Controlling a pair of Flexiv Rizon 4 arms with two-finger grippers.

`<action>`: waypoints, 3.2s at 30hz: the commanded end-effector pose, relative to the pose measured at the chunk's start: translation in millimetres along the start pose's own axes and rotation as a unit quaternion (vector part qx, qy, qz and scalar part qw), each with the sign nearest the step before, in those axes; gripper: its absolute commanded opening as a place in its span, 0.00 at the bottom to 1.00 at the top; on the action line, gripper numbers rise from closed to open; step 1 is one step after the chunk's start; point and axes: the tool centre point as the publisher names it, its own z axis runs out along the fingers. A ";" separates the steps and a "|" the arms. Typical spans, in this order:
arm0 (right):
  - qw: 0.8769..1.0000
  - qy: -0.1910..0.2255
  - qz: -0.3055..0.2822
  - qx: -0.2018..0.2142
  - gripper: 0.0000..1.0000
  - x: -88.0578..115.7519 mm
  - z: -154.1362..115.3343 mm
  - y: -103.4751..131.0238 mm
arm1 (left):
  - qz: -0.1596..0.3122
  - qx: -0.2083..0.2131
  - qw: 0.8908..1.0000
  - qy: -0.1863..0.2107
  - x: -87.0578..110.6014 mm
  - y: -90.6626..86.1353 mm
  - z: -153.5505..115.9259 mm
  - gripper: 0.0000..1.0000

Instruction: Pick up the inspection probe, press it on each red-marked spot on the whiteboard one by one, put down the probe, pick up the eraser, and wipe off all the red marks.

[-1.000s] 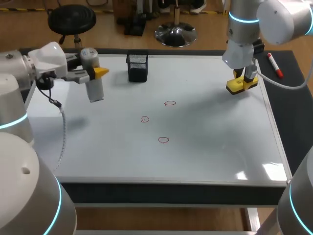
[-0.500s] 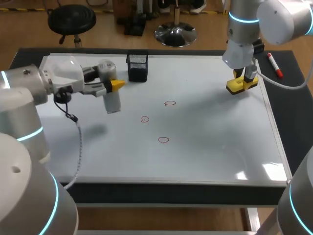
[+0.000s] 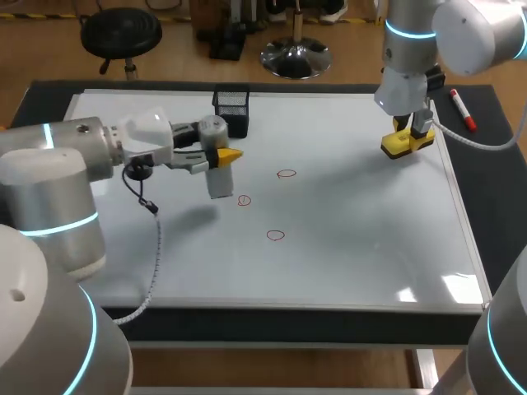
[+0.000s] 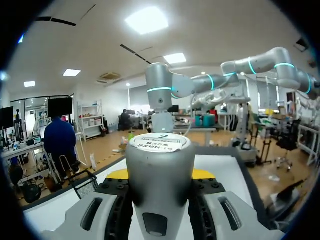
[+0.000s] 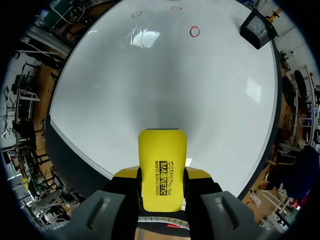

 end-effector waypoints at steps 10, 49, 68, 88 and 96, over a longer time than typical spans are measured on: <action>1.000 0.000 -0.001 0.001 0.00 0.7 -1.4 -0.9 | -0.007 0.007 0.999 0.048 1.2 15.6 38.5 0.00; 1.000 0.000 -0.001 0.001 0.00 0.7 -1.4 -0.9 | -0.033 -0.004 0.994 0.101 -8.0 43.7 48.9 0.00; 1.000 0.000 -0.001 0.001 0.00 0.7 -1.4 -0.9 | -0.021 -0.004 0.994 0.111 -2.7 46.7 46.6 0.00; 1.000 0.000 -0.001 0.001 0.00 0.7 -1.4 -0.9 | -0.020 -0.005 0.999 0.035 -6.5 35.4 12.5 0.00; 1.000 0.000 -0.001 0.001 0.00 0.7 -1.4 -0.9 | -0.020 -0.010 0.999 -0.033 -14.1 32.8 -20.2 0.00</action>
